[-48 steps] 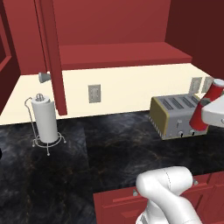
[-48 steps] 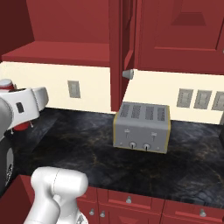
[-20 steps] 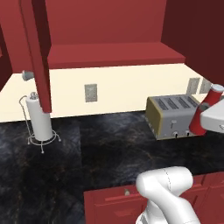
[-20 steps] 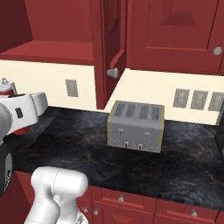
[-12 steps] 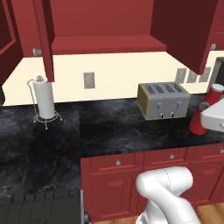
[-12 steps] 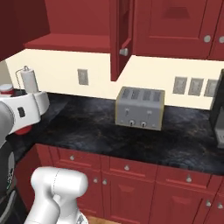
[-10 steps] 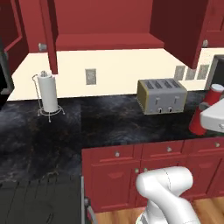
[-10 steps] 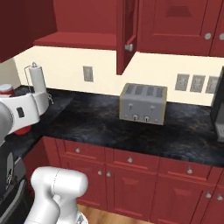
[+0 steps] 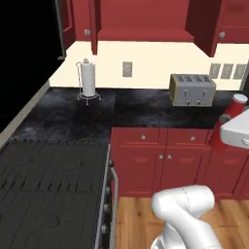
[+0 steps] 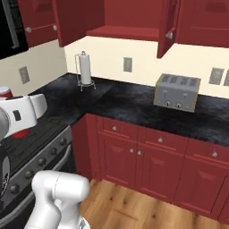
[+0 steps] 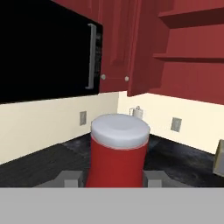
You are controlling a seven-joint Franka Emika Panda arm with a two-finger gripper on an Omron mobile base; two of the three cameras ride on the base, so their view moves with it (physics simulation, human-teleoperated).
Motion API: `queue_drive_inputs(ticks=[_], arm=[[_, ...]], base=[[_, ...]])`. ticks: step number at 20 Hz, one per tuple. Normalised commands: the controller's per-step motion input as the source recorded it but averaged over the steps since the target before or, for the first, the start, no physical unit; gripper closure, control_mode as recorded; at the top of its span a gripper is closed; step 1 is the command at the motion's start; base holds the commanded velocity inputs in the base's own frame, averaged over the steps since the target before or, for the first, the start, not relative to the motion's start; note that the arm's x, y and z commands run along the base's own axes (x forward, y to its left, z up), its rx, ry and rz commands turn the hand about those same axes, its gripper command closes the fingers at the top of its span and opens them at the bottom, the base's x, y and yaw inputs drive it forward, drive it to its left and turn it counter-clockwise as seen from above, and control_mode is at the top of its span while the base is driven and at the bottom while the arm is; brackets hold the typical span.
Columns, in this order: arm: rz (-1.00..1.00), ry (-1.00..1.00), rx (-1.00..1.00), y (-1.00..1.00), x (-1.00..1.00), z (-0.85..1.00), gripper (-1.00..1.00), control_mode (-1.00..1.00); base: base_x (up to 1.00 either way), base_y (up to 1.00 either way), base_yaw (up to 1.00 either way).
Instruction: Take 2 condiments from the cabinet and move them on the counter near the stove.Make sure the condiments are lined up with each other, next to each other.
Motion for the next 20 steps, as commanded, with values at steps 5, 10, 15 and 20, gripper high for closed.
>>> queue_drive_inputs(ticks=[5,10,15,20], arm=[[0.00,0.00,0.00,0.00,0.00,0.00,1.00,1.00],[0.00,0.00,0.00,0.00,0.00,0.00,1.00,1.00],[0.00,0.00,0.00,0.00,0.00,0.00,1.00,1.00],[0.00,0.00,0.00,0.00,0.00,0.00,1.00,1.00]], base=[[-0.69,-0.04,0.39],[-0.54,0.00,0.45],[-0.52,0.00,0.49],[-0.36,0.00,0.47]])
